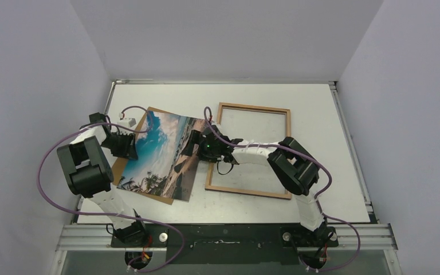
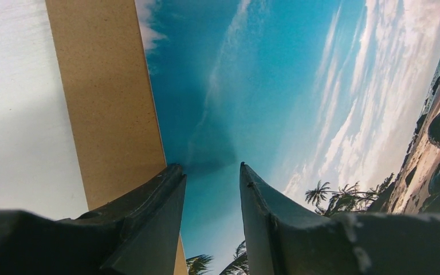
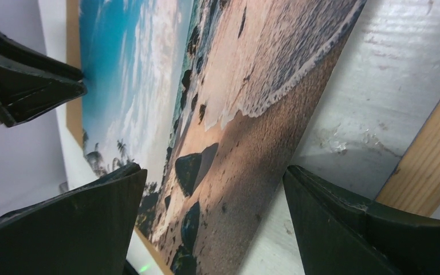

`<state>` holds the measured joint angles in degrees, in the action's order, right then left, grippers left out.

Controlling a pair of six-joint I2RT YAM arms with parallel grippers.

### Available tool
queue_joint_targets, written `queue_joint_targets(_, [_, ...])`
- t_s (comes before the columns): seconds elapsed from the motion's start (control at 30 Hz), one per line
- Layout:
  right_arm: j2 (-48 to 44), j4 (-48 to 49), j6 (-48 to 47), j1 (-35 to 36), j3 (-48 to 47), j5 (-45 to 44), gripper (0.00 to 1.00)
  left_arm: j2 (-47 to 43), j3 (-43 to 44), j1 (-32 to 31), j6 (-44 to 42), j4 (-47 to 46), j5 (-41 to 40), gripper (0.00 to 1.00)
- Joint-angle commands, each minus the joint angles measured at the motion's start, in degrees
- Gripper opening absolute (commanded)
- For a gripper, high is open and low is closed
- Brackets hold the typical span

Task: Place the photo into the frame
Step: Pick up the photo at the center of the board.

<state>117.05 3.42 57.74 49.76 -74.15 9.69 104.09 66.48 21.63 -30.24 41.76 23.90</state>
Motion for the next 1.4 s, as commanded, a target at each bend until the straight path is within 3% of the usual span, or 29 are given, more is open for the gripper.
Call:
queue_joint_targets(0.0, [-5.9, 10.9, 5.0, -0.6, 2.8, 6.0, 0.94, -1.1, -0.6, -0.6, 0.4, 0.3, 1.5, 0.38])
queue_joint_targets(0.27, [-6.5, 18.3, 7.1, -0.5, 4.8, 9.6, 0.98, -1.2, -0.6, -0.7, 0.4, 0.3, 1.5, 0.38])
queue_joint_targets(0.37, [-5.9, 18.2, 7.0, -0.5, 4.6, 10.0, 0.93, -1.5, -0.7, -0.7, 0.4, 0.4, 1.6, 0.38])
queue_joint_targets(0.5, [-4.8, 14.7, 5.8, -0.6, 2.9, 9.6, 0.79, -1.7, -0.6, -0.7, 0.4, 0.6, 1.7, 0.38])
queue_joint_targets(0.83, [-1.9, 3.3, -0.9, -0.3, -3.9, 5.8, 0.25, -2.0, 0.7, -0.7, 1.2, 1.9, 2.9, 0.37])
queue_joint_targets(1.2, [-4.4, -4.7, -8.1, -1.2, -9.0, 2.0, 0.06, -5.5, 7.7, -0.7, 4.8, 7.1, 8.3, 0.44])
queue_joint_targets(1.37, [-7.4, -14.3, -16.6, -2.0, -14.4, -2.5, 0.05, -6.0, 15.4, -0.4, 8.0, 11.2, 11.3, 0.49])
